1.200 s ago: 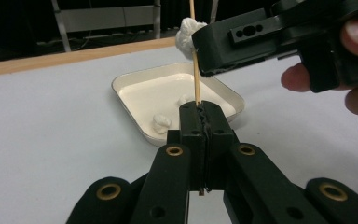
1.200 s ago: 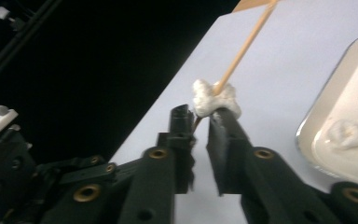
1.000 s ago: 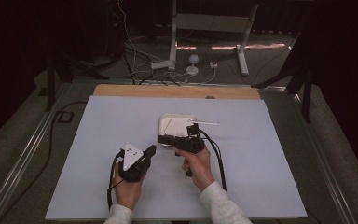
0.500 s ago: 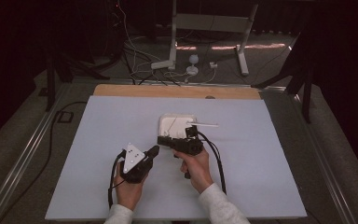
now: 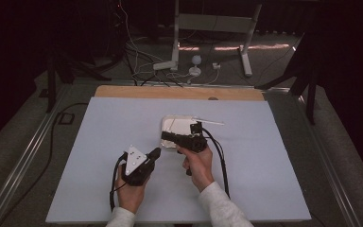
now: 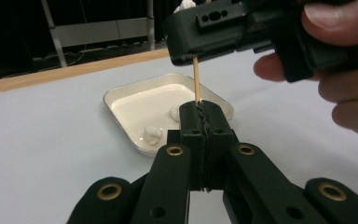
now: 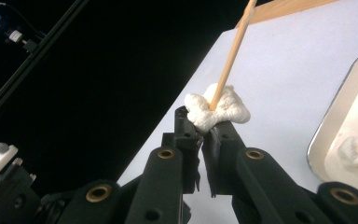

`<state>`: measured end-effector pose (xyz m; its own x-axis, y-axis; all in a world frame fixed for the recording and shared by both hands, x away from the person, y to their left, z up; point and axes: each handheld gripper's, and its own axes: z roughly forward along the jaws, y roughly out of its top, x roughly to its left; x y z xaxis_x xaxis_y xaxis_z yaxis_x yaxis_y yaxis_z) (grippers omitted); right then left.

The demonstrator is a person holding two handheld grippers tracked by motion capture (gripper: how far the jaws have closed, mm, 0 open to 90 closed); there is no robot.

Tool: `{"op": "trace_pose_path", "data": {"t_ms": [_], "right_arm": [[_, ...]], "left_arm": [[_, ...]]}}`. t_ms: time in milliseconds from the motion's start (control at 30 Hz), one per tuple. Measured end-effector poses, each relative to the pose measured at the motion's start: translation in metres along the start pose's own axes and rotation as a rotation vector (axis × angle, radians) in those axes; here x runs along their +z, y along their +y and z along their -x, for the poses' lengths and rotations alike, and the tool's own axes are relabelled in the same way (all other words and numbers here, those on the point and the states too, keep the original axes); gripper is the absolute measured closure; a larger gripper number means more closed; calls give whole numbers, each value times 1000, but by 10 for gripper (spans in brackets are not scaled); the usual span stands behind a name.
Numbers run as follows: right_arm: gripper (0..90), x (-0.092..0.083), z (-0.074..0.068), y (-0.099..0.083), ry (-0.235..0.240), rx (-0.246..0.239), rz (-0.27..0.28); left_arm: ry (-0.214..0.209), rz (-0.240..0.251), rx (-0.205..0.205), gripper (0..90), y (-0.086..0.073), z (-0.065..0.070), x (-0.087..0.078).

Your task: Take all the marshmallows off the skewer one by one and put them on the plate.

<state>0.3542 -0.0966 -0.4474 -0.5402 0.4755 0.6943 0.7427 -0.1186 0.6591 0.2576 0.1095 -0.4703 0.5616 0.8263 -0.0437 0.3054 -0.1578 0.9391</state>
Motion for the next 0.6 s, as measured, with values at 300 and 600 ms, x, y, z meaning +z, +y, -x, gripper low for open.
{"op": "trace_pose_path", "data": {"t_ms": [300, 600], "right_arm": [[853, -16, 13, 24, -38, -3, 33], [851, -9, 21, 27, -25, 19, 29]], "left_arm": [[-6, -27, 45, 900, -3, 6, 2], [5, -45, 39, 900, -6, 4, 1]]}}
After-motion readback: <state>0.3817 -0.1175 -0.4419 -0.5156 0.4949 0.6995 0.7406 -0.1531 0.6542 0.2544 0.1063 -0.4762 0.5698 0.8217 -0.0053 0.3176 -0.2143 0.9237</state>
